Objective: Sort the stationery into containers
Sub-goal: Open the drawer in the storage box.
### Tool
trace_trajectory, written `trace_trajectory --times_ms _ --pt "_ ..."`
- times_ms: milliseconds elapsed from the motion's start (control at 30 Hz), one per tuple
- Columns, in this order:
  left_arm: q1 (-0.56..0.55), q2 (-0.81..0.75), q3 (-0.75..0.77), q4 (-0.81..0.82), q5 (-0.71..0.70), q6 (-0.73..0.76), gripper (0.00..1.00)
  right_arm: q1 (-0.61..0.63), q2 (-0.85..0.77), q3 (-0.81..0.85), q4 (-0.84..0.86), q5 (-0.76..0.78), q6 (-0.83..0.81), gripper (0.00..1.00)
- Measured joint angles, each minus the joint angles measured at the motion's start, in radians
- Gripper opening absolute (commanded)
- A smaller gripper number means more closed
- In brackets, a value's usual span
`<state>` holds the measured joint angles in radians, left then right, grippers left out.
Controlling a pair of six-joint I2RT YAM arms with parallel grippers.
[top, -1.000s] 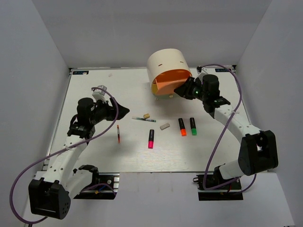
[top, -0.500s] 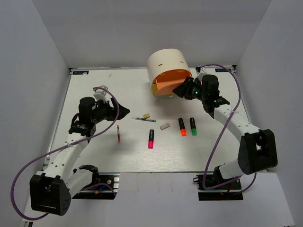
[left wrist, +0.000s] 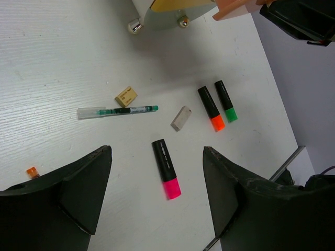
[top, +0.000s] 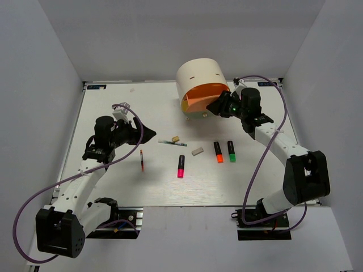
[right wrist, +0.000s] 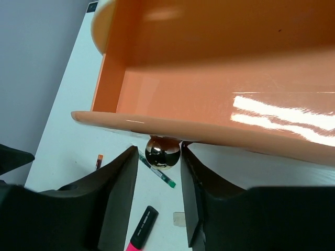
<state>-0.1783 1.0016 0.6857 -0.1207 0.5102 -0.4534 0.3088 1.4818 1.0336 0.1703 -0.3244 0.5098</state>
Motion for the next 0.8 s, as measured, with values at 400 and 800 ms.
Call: trace_trajectory --times_ms 400,800 --pt "0.0 0.032 0.008 -0.002 0.024 0.004 0.85 -0.002 0.011 0.012 0.013 -0.015 -0.025 0.61" --pt "-0.018 0.13 0.09 -0.123 -0.097 0.023 0.82 -0.007 -0.108 -0.027 -0.026 -0.029 -0.077 0.64"
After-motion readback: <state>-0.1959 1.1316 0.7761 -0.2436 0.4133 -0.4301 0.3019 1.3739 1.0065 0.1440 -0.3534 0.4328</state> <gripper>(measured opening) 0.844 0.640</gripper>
